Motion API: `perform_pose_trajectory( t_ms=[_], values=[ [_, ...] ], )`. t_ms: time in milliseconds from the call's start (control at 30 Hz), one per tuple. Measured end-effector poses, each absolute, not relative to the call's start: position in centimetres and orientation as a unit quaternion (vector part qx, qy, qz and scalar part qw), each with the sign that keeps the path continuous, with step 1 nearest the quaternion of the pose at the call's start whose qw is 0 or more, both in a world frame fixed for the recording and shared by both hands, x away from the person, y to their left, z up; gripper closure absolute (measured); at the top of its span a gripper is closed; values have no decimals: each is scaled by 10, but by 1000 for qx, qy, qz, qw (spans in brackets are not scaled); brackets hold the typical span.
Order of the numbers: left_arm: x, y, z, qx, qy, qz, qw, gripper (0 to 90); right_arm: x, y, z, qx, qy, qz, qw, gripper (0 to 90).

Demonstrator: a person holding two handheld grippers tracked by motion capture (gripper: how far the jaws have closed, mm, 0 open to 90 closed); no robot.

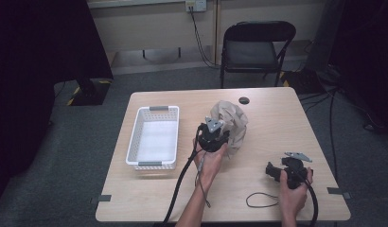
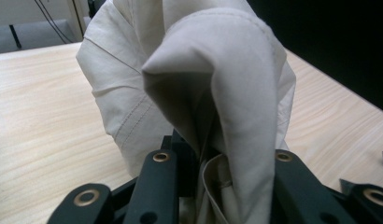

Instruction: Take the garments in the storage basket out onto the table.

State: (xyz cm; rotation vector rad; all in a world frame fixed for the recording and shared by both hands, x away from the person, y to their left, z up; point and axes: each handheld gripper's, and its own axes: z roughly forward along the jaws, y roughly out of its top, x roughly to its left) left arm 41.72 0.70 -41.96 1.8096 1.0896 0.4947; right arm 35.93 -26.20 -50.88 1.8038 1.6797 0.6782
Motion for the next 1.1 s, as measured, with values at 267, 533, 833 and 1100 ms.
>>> perform_pose_trajectory(
  t_ms=[267,533,833,1100],
  values=[
    [422,2,-431,744,450,192,455,740,359,-262,-509,676,629,254,288,0],
    [427,-2,-445,752,457,182,439,742,359,-262,-509,676,629,254,288,0],
    [431,-4,-463,761,465,168,420,739,359,-262,-509,676,629,254,288,0],
    [433,-5,-470,759,472,160,419,736,359,-262,-509,676,629,254,288,0]
  ],
)
